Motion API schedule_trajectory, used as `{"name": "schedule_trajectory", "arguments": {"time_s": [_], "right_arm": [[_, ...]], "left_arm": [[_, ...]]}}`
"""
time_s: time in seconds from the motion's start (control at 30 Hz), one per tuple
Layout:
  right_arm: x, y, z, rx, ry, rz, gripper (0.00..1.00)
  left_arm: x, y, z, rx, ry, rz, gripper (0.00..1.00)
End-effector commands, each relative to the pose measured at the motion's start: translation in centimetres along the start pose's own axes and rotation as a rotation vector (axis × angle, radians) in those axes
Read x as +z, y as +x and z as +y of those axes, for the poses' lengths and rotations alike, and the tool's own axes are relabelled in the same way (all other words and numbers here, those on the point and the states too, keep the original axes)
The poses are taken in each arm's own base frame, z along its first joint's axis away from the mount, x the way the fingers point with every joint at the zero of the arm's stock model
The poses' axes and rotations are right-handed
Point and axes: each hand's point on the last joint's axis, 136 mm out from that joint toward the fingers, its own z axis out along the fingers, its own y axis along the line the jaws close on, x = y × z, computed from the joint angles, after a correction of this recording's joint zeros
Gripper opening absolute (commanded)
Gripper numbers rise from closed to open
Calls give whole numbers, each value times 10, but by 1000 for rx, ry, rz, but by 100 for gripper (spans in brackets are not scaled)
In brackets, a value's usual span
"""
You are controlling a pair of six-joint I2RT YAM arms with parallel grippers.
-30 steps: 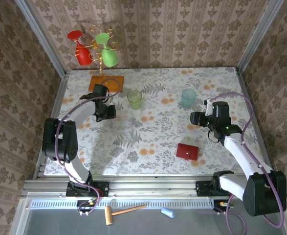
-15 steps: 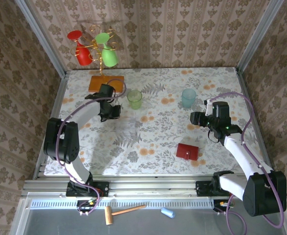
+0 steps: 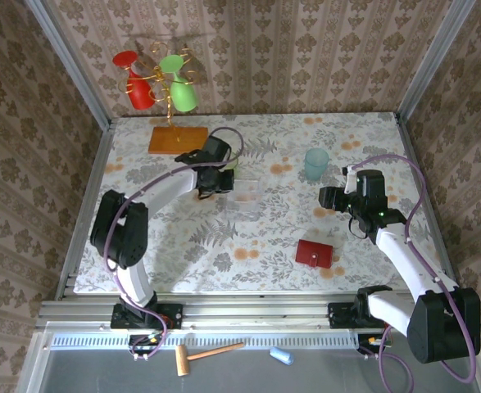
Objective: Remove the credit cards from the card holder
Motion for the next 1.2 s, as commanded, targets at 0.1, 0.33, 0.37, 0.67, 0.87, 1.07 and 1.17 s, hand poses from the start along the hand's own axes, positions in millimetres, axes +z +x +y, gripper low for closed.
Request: {"name": "schedule_trajectory", "arguments": {"time_s": [0.1,0.33,0.37,0.67,0.87,1.07,1.17], "right_arm": [[-6,-9,4,-13,-4,-27,74],[-8,-8,7,-4,-11,-15,74],[-8,-7,7,-3,-10,-12,74],[-15,8,15,67,-11,70,73],[-19,40,13,233,21,216,71],[-31,83,9,392,81,353,76],[-39,103,6,464,115,383,80]], "left_arm": [[19,-10,-30,-80,39,-13,0],[35,-12,-41,-99,72,1,0],[36,-12,-40,-98,71,2,0],[29,-12,-41,-90,77,-8,13],[14,-17,-42,-76,79,-34,23],[-3,-18,-44,-59,95,-56,28],[-11,-17,-44,-52,111,-73,29]]}}
